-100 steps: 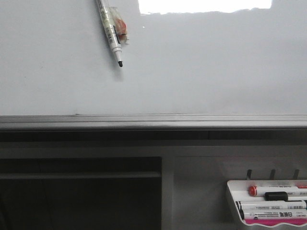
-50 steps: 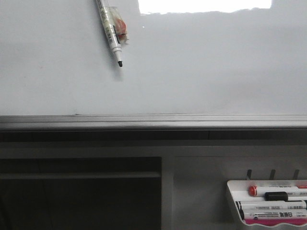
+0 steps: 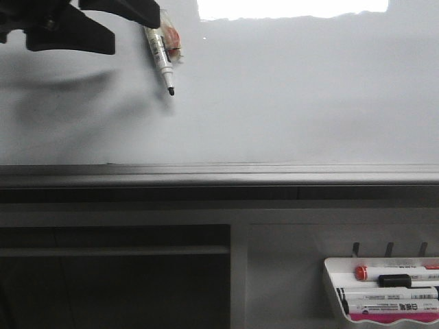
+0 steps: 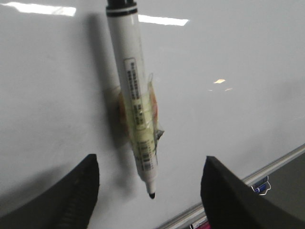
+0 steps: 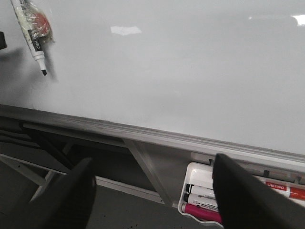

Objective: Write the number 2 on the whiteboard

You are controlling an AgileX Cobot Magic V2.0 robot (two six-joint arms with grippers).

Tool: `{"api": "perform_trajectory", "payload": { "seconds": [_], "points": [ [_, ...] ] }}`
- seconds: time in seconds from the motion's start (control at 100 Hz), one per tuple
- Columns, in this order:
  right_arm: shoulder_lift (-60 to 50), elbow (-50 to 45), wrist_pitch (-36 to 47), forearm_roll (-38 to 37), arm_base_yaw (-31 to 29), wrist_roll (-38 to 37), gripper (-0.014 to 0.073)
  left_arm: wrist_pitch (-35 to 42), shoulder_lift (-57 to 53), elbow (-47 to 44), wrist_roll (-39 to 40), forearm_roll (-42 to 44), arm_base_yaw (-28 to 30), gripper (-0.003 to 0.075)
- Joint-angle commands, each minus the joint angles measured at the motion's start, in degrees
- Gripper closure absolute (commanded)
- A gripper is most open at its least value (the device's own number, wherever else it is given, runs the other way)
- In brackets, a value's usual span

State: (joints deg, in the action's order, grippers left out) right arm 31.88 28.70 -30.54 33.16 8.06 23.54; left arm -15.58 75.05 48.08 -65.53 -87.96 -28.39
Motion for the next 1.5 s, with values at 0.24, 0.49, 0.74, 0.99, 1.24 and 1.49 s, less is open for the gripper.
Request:
{"api": "perform_trajectory", "payload": {
  "seconds": [0.24, 0.49, 0.74, 0.99, 1.24, 1.49],
  "points": [
    [0.62, 2.13, 3.48, 1.11, -0.04, 0.77, 0.0128, 0.05, 6.4, 6.82, -0.52, -1.77, -0.66, 0.0312],
    [0.62, 2.13, 3.59, 1.11, -0.04, 0.77, 0.0128, 0.68, 8.09, 6.82, -0.52, -1.67, -0.66, 0.0642],
    [0.62, 2.13, 3.08, 1.49, -0.04, 0.77, 0.0128, -2.68, 5.52, 6.82, -4.18, 1.16, -0.66, 0.0741],
    [5.23, 5.6, -6.34, 13.61, 0.05, 12.22, 0.0128, -15.7, -0.29, 6.82, -2.07, 24.14, -3.07, 0.0741],
    [16.57, 18.06, -21.22, 25.97, 0.05, 25.36, 0.0128, -19.78, -0.69, 6.82, 10.31, 48.39, -11.75, 0.0741],
    [29.61, 29.75, -34.36, 25.85, 1.93, 26.0, 0.0128, -18.5, -0.69, 6.82, 13.42, 54.72, -16.51, 0.0741]
  ]
}}
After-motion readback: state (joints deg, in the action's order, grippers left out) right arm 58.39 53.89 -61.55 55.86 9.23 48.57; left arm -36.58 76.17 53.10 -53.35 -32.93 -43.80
